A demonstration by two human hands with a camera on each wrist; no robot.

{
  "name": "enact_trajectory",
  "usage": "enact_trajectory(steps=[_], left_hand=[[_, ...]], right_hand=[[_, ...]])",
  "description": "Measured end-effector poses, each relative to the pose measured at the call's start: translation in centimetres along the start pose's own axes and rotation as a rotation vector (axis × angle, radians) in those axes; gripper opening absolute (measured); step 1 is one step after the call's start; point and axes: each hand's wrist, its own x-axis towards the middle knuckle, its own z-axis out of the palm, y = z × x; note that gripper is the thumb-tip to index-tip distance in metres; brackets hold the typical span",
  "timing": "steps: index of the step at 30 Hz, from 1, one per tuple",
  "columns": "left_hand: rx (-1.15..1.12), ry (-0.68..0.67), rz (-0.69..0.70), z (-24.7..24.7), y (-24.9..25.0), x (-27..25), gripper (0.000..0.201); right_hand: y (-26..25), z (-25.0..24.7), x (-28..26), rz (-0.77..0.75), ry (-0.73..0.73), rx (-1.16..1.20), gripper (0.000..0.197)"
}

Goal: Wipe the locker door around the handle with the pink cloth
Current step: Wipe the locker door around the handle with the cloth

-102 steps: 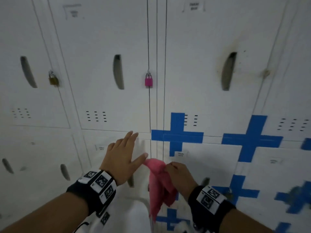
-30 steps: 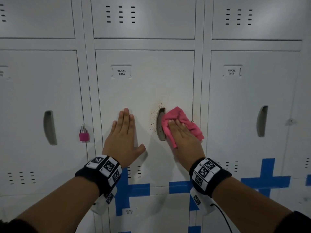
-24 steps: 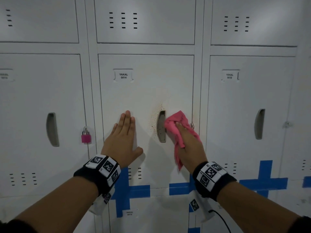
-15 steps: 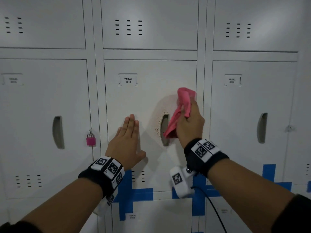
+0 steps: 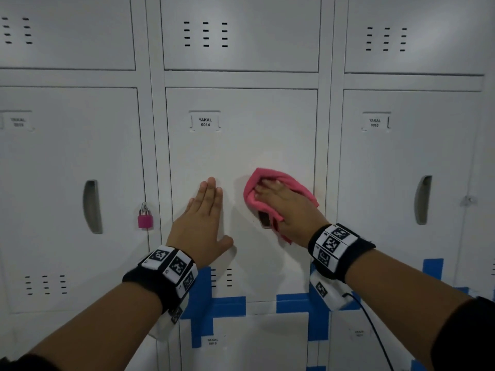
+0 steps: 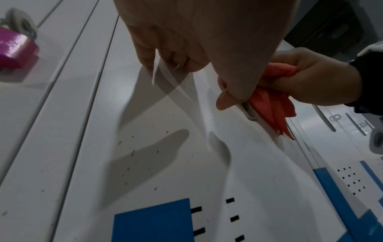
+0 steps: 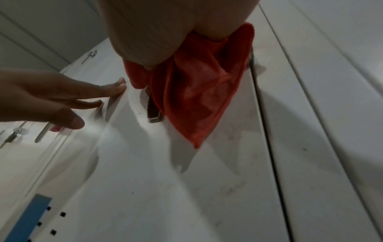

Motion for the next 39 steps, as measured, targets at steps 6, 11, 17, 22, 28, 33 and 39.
enact_trajectory(steps=[6, 11, 17, 22, 28, 33, 39], left_hand=[[-0.098, -0.004, 0.02, -1.0, -0.8, -0.1, 0.103], [-0.19, -0.007, -0.02, -2.1, -0.8, -0.3, 0.111], [-0.218, 0.003, -0.03, -1.7, -1.0, -0.1, 0.111], [-0.215, 0.009, -0.027, -1.3, -1.1, 0.0, 0.113], [-0.217, 0.002, -0.021, -1.5, -1.3, 0.0, 0.114], [-0.219, -0.017, -0.027, -1.7, -1.2, -0.1, 0.115], [-0.236, -0.019, -0.023, -2.1, -1.1, -0.1, 0.115]], right_hand=[[0.2, -0.4, 0.6, 0.352, 0.383, 0.323, 0.055], [-1.4, -0.7, 3.7, 0.53, 0.441, 0.418, 0.069], [-2.3, 0.8, 4.4, 0.345, 0.247, 0.111, 0.071], [-1.2, 0.6, 3.1, -0.027, -0.026, -0.087, 0.062], [0.8, 1.9, 0.1, -0.174, 0.018, -0.12, 0.05], [-2.2, 1.8, 2.1, 0.434, 0.533, 0.413, 0.06], [-3.5, 2.3, 4.7, 0.513, 0.474, 0.432, 0.071]])
